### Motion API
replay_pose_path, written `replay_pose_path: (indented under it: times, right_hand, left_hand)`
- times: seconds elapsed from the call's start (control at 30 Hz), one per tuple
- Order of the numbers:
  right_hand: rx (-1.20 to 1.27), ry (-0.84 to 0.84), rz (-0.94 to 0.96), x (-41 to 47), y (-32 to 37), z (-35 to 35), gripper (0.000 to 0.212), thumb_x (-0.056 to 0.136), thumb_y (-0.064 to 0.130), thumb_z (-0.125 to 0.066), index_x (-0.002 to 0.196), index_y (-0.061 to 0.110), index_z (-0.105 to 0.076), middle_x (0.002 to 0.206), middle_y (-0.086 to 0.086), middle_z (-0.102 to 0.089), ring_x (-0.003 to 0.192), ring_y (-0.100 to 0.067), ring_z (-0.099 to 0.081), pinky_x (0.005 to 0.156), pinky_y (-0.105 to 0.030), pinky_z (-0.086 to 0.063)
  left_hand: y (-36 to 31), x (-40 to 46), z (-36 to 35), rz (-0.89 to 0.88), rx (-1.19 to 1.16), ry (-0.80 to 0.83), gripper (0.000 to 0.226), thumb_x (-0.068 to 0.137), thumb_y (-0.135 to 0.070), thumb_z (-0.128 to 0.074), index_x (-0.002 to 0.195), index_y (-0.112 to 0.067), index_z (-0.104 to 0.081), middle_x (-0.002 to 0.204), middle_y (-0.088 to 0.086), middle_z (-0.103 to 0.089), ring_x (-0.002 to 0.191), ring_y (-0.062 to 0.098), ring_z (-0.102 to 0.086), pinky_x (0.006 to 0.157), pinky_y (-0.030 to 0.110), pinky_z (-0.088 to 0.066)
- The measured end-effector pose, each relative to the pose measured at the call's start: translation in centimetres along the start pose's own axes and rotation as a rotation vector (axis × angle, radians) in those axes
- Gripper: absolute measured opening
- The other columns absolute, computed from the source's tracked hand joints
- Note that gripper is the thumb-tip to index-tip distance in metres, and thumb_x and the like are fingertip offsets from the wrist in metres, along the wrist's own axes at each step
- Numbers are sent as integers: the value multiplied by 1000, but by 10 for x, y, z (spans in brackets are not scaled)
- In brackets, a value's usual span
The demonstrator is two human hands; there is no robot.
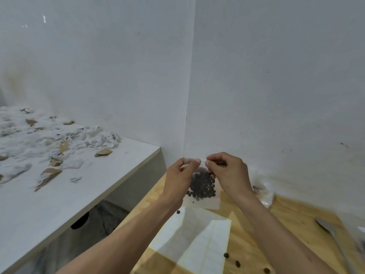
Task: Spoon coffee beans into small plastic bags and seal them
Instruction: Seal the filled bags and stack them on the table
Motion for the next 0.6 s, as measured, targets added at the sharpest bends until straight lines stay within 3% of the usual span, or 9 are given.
replay_pose_path:
  times: [0.1, 0.3, 0.4, 0.47, 0.6]
  right_hand:
    - [-23, -5, 7, 0, -1, -2, 6, 88, 17, -80, 89, 23, -79, 75, 8, -76, 68, -4, -72, 63, -13, -55]
    - [-149, -67, 28, -4, 0, -1, 9, 86, 31, -81, 92, 33, -75, 83, 17, -72, 74, -1, -68, 69, -17, -50]
    - [-227, -145, -2, -7, -4, 2, 43, 78, 46, -84, 113, 37, -59, 103, 18, -59, 85, -3, -59, 73, -23, -48]
    - [-97, -93, -115, -5, -9, 2, 55, 75, 50, -86, 117, 37, -52, 107, 19, -56, 91, 0, -59, 73, -19, -45]
    - [200, 105, -210, -2, -15, -4, 25, 76, 42, -86, 86, 20, -81, 87, 5, -80, 81, -5, -75, 72, -17, -48]
  left_hand:
    - [1, 0, 0, 5, 2, 25, 10, 94, -31, -71, 92, -21, -74, 89, 3, -80, 85, 16, -77, 76, 27, -51]
    - [2, -2, 1, -22, 32, 34, 14, 97, -30, -69, 90, -19, -75, 88, 0, -80, 85, 14, -77, 80, 31, -50]
    - [1, -3, 3, -25, 8, 29, 13, 96, -30, -70, 89, -20, -75, 87, 0, -80, 83, 12, -77, 78, 28, -49]
    - [-1, -4, 4, -22, -11, 30, 14, 95, -30, -71, 84, -23, -76, 86, 0, -79, 82, 13, -76, 78, 29, -49]
    - [-2, -3, 4, -20, -25, 45, 13, 90, -28, -75, 79, -22, -78, 81, 2, -75, 78, 16, -71, 78, 33, -53]
Point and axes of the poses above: each hand's wrist, its own x-axis towards the middle knuckle, its own z-axis out of the back of the hand, y = z × x, the point moved 4 cm from there along x, towards the middle knuckle
